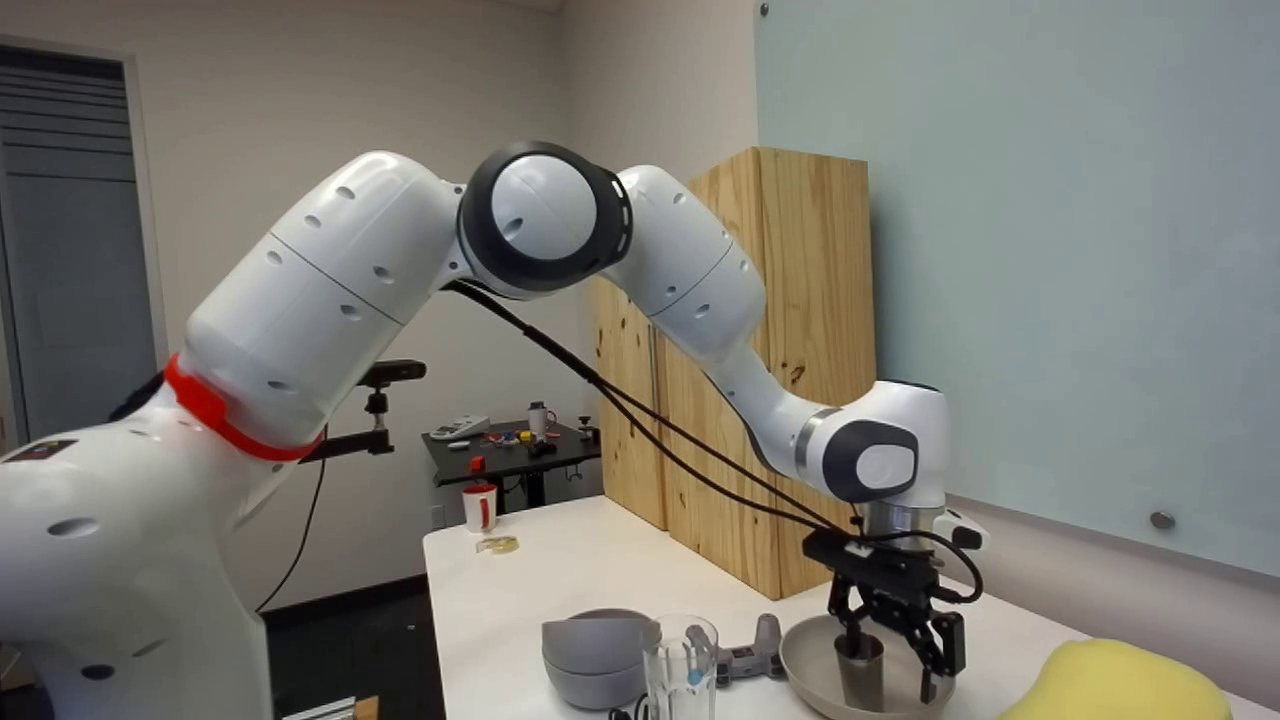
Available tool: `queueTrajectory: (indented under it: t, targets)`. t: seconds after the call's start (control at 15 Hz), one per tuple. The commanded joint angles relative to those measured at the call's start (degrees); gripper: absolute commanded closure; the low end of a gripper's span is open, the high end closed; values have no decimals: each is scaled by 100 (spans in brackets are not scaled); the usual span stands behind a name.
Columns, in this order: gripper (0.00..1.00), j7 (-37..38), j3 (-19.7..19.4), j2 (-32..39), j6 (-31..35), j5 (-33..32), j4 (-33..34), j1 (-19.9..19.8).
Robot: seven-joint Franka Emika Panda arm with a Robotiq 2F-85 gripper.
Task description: Put the silver cup in the glass cup
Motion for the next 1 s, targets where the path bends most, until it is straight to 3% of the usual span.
queueTrajectory:
  t: [0.0,0.2,0.27,0.4,0.47,0.67,0.93]
  targets:
    - [0,-217,15,156,182,-112,54,-45]
    - [0,-234,-1,158,172,-174,92,-37]
    - [18,-252,1,158,173,-178,99,-44]
    - [32,-272,-1,156,182,-202,106,-48]
    - [10,-275,-5,148,191,-228,99,-42]
    - [1,-285,-17,208,188,-284,231,-18]
    - [0,-286,81,210,-27,-268,659,57]
